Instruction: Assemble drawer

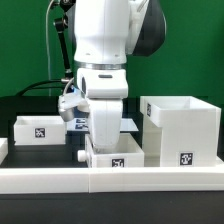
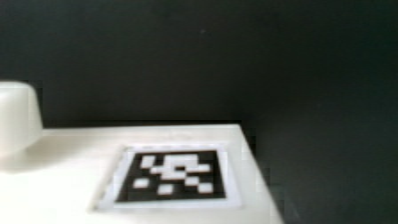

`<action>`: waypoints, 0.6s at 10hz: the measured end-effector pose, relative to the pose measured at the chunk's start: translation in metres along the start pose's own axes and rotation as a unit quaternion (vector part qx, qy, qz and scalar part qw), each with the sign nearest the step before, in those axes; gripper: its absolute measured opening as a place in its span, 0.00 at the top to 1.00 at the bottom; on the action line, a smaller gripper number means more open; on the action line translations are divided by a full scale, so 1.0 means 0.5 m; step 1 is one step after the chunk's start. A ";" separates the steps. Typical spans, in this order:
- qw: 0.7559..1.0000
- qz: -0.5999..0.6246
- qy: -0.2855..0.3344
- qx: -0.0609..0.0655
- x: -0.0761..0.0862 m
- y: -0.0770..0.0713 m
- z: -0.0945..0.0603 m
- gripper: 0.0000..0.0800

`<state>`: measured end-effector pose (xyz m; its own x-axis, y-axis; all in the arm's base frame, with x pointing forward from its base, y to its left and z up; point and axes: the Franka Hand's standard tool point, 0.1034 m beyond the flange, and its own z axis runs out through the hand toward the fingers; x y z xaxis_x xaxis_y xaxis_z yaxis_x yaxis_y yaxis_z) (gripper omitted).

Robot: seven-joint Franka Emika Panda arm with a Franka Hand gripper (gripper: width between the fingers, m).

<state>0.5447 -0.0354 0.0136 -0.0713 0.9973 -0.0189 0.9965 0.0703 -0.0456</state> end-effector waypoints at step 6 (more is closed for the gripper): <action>1.000 0.008 0.001 -0.008 0.010 0.002 0.006 0.95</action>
Offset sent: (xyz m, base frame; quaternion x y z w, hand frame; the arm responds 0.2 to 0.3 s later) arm 0.0000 0.0000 0.0000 0.0000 0.0000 0.0000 1.0000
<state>0.5453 -0.0304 0.0103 -0.0550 0.9983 -0.0171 0.9981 0.0545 -0.0298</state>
